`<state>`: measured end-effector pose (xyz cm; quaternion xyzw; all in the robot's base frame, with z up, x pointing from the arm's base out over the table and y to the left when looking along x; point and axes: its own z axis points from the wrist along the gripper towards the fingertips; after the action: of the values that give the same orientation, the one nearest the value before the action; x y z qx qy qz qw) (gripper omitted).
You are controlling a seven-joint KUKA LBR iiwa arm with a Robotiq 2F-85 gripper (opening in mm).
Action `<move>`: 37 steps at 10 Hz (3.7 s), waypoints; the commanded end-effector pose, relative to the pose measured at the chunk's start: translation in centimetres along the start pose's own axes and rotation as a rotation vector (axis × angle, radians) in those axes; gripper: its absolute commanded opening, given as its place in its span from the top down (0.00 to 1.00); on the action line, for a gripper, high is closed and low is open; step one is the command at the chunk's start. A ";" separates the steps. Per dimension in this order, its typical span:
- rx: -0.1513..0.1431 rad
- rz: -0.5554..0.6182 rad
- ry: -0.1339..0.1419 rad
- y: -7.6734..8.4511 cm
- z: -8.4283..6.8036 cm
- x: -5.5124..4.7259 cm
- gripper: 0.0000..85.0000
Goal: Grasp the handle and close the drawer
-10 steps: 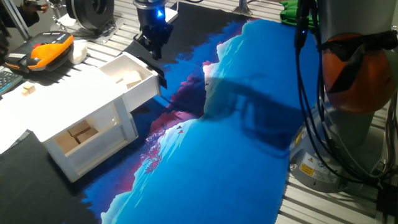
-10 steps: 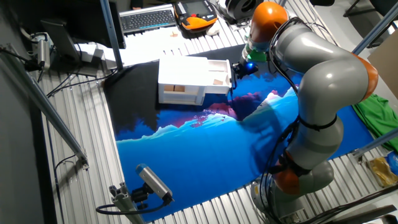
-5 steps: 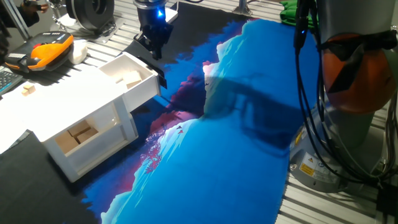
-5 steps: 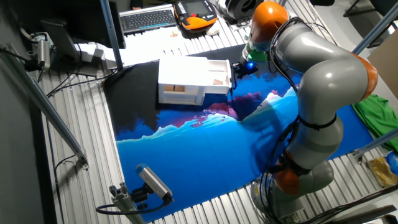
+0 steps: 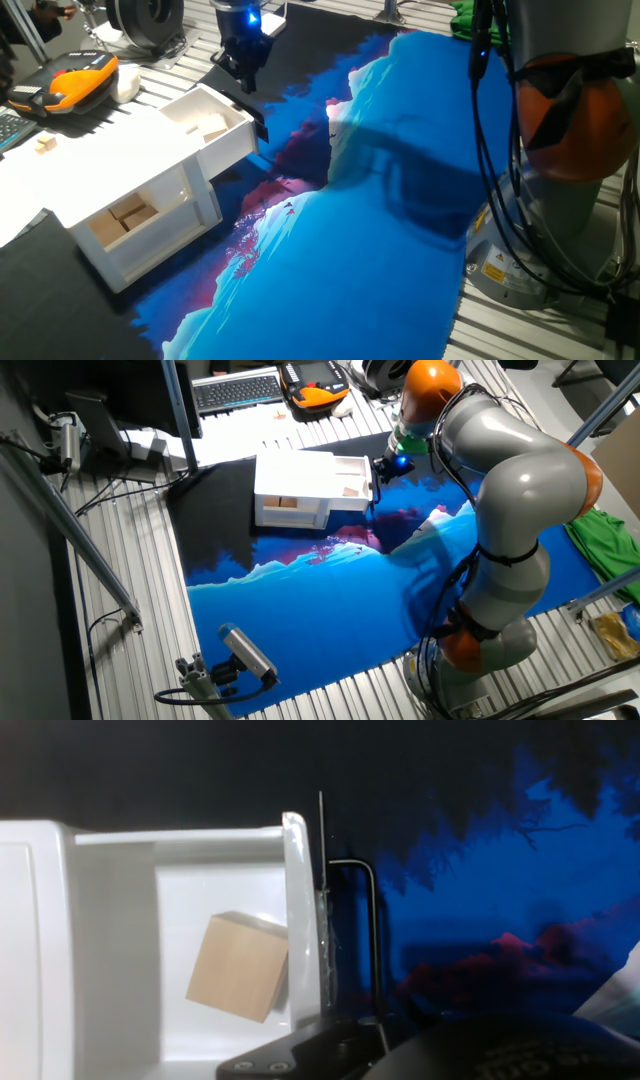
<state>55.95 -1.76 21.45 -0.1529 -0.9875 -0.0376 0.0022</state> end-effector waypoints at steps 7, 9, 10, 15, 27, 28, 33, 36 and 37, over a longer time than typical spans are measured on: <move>-0.002 -0.001 -0.005 0.5 0.4 -0.9 0.80; 0.003 -0.005 -0.005 0.5 0.5 -1.1 0.80; 0.001 -0.010 -0.003 0.5 0.5 -1.1 0.80; 0.007 -0.016 -0.002 1.1 0.3 -1.6 0.80; 0.005 -0.023 0.011 1.7 0.4 -2.8 0.80; 0.005 -0.024 0.011 1.7 0.4 -2.8 0.80; 0.000 -0.024 0.016 1.7 0.3 -2.9 1.00; 0.029 -0.023 0.002 1.6 0.3 -2.8 1.00; 0.037 -0.025 -0.003 1.7 0.3 -2.9 1.00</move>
<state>59.17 -1.02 21.26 -0.1400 -0.9900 -0.0187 0.0029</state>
